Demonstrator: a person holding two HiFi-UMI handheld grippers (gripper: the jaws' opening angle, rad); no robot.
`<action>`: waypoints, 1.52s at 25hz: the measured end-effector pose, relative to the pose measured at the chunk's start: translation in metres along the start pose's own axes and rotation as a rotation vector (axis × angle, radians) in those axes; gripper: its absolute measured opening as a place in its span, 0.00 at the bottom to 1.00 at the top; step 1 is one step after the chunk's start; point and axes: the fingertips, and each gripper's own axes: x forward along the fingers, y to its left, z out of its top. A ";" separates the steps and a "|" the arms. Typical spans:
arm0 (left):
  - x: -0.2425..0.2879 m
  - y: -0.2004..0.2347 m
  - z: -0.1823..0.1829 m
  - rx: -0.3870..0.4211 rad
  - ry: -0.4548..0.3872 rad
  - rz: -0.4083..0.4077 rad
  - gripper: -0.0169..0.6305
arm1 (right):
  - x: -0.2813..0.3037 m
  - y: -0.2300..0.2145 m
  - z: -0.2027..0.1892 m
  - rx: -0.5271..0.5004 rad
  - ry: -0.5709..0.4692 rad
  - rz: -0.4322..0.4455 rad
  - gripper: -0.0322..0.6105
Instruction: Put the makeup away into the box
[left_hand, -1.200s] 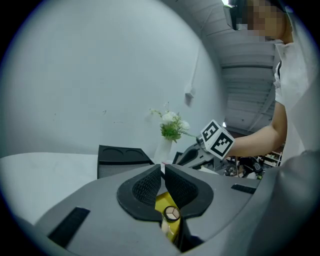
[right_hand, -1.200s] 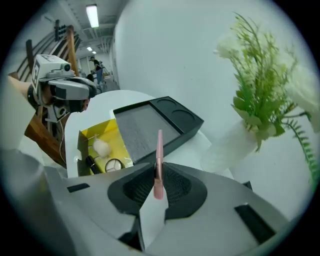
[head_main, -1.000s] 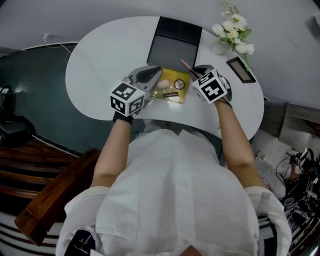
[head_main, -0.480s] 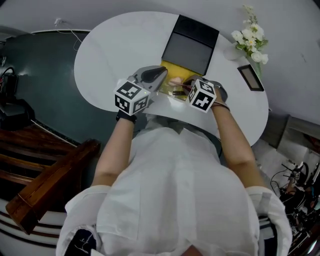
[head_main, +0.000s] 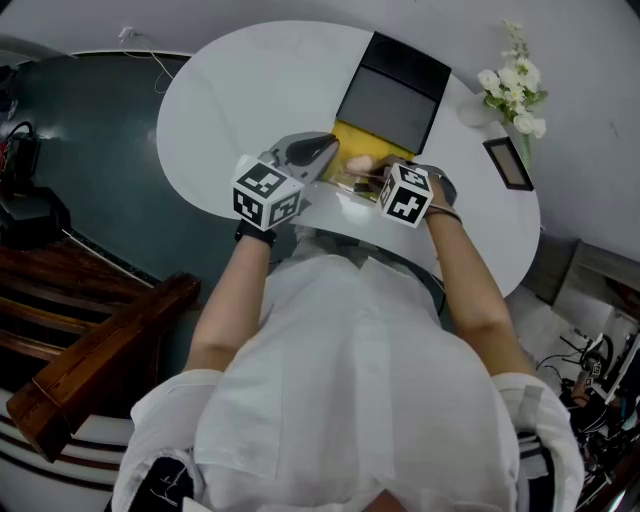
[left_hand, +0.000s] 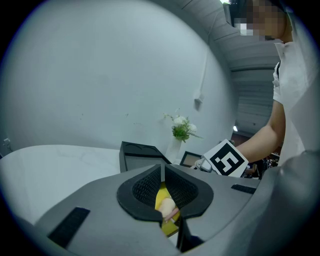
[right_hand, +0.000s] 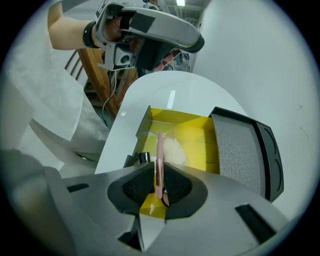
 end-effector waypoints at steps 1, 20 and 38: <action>0.000 0.000 0.000 0.000 -0.001 -0.001 0.06 | -0.001 0.000 0.000 0.009 -0.005 0.001 0.13; 0.001 0.004 0.040 0.060 -0.048 -0.006 0.06 | -0.130 -0.063 -0.039 0.519 -0.427 -0.393 0.14; -0.052 0.019 0.124 0.163 -0.230 0.135 0.06 | -0.292 -0.052 -0.142 0.962 -0.903 -0.907 0.07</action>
